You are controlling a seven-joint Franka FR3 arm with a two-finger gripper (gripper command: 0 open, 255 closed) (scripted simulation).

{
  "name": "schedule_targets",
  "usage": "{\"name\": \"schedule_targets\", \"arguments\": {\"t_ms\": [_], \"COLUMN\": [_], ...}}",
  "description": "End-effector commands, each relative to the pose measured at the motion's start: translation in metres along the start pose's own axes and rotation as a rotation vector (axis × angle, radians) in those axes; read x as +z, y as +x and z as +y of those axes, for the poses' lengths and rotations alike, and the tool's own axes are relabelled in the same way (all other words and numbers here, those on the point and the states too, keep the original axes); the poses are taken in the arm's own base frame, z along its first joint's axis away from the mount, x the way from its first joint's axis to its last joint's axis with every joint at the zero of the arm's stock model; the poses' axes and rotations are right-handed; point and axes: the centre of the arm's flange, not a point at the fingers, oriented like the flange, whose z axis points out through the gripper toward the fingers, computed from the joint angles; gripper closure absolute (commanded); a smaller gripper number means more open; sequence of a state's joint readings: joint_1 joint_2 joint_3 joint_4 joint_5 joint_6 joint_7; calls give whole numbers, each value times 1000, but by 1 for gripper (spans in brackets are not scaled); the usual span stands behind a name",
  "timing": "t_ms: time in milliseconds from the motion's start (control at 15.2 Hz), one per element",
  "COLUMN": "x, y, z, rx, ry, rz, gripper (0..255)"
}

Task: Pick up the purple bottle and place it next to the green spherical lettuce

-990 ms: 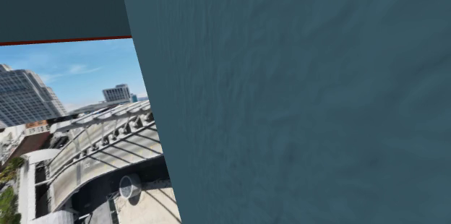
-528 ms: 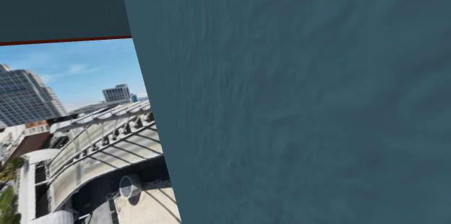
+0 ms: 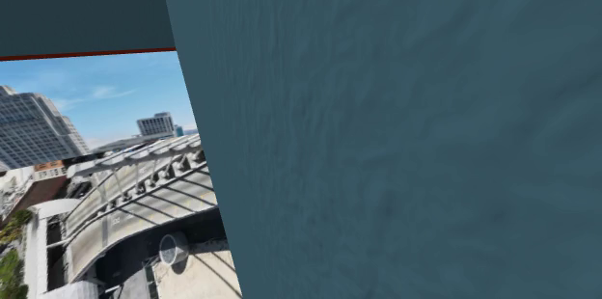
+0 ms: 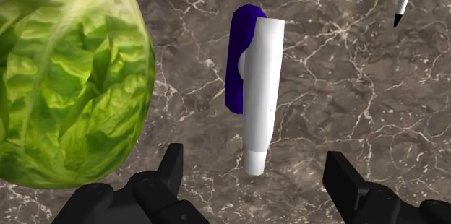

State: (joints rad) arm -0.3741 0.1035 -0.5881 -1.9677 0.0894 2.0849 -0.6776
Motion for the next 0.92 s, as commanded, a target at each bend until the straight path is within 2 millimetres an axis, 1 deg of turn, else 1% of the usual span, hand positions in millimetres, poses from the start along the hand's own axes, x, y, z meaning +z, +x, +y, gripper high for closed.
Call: {"name": "schedule_targets", "arguments": {"t_ms": [0, 66, 264, 330, 858], "x": [0, 0, -40, -50, -50], "y": [0, 0, 0, 0, 0], "z": [0, 0, 0, 0, 0], "rx": [0, 0, 0, 0, 0], "ry": [0, 0, 0, 0, 0], "rz": [0, 0, 0, 0, 0], "gripper": [0, 0, 0, 0, 0]}}
